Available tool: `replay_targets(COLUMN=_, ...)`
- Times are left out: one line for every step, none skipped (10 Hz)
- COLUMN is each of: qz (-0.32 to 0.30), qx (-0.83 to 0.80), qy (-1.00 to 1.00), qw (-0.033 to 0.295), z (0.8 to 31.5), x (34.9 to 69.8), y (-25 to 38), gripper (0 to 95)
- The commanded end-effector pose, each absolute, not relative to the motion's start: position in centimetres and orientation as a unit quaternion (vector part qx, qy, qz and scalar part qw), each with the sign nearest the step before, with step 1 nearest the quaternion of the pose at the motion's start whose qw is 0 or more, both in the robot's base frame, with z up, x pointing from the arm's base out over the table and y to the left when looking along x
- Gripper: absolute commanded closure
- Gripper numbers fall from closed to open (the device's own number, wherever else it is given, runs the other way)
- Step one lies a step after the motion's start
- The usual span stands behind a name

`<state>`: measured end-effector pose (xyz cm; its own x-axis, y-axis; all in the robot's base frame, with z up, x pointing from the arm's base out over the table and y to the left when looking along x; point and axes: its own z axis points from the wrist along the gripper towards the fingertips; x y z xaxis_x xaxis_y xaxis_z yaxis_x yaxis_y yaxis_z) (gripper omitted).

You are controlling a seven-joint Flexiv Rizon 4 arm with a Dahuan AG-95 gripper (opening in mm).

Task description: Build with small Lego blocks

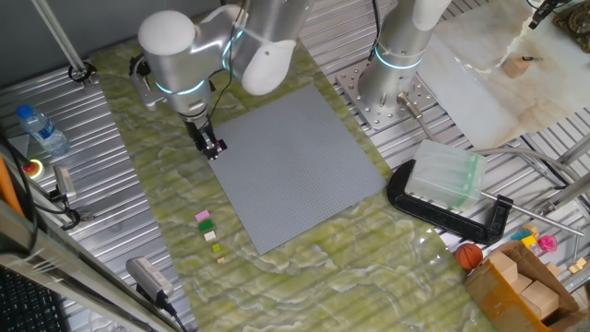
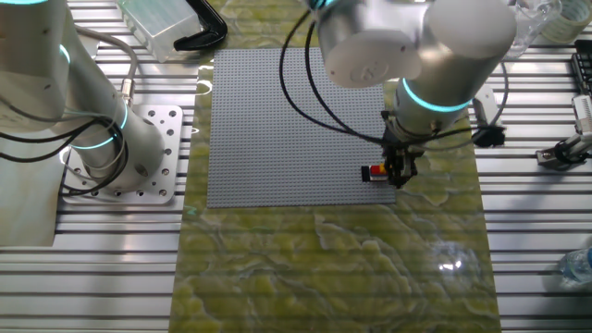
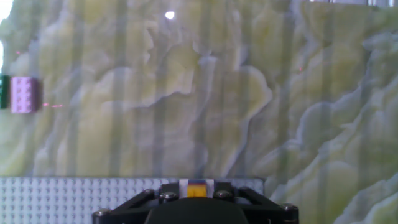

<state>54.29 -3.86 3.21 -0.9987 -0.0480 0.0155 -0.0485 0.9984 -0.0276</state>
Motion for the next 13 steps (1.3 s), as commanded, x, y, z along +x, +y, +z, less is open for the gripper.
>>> replay_targets(qz=0.013, qx=0.019, qy=-1.0, qw=0.012, z=3.7, x=54.8, y=-3.6, gripper=57.0)
replay_targets(qz=0.012, qx=0.013, qy=-1.0, qw=0.013, z=4.6, x=55.0, y=-3.5, gripper=95.0)
replay_targets(qz=0.009, qx=0.014, qy=-1.0, qw=0.014, z=5.1, x=55.0, y=-3.5, gripper=95.0)
replay_targets(qz=0.004, qx=0.015, qy=-1.0, qw=0.017, z=5.9, x=54.9, y=-3.3, gripper=95.0)
replay_targets(qz=0.005, qx=0.017, qy=-1.0, qw=0.016, z=6.2, x=54.8, y=-3.1, gripper=95.0)
replay_targets(qz=0.004, qx=0.034, qy=-0.999, qw=0.011, z=6.9, x=54.4, y=-2.4, gripper=95.0)
replay_targets(qz=-0.005, qx=0.041, qy=-0.999, qw=0.007, z=7.5, x=54.2, y=-1.8, gripper=95.0)
replay_targets(qz=-0.002, qx=0.035, qy=-0.999, qw=0.009, z=8.1, x=54.0, y=-0.9, gripper=95.0)
replay_targets(qz=0.003, qx=0.046, qy=-0.999, qw=0.01, z=8.4, x=53.8, y=-0.3, gripper=95.0)
replay_targets(qz=0.0, qx=0.065, qy=-0.997, qw=0.027, z=8.6, x=53.6, y=-0.1, gripper=95.0)
replay_targets(qz=-0.002, qx=0.062, qy=-0.997, qw=0.038, z=8.9, x=53.2, y=-0.1, gripper=95.0)
replay_targets(qz=-0.007, qx=0.03, qy=-0.999, qw=0.019, z=9.1, x=53.0, y=0.0, gripper=95.0)
replay_targets(qz=-0.005, qx=0.023, qy=-1.0, qw=0.009, z=9.1, x=53.0, y=0.0, gripper=95.0)
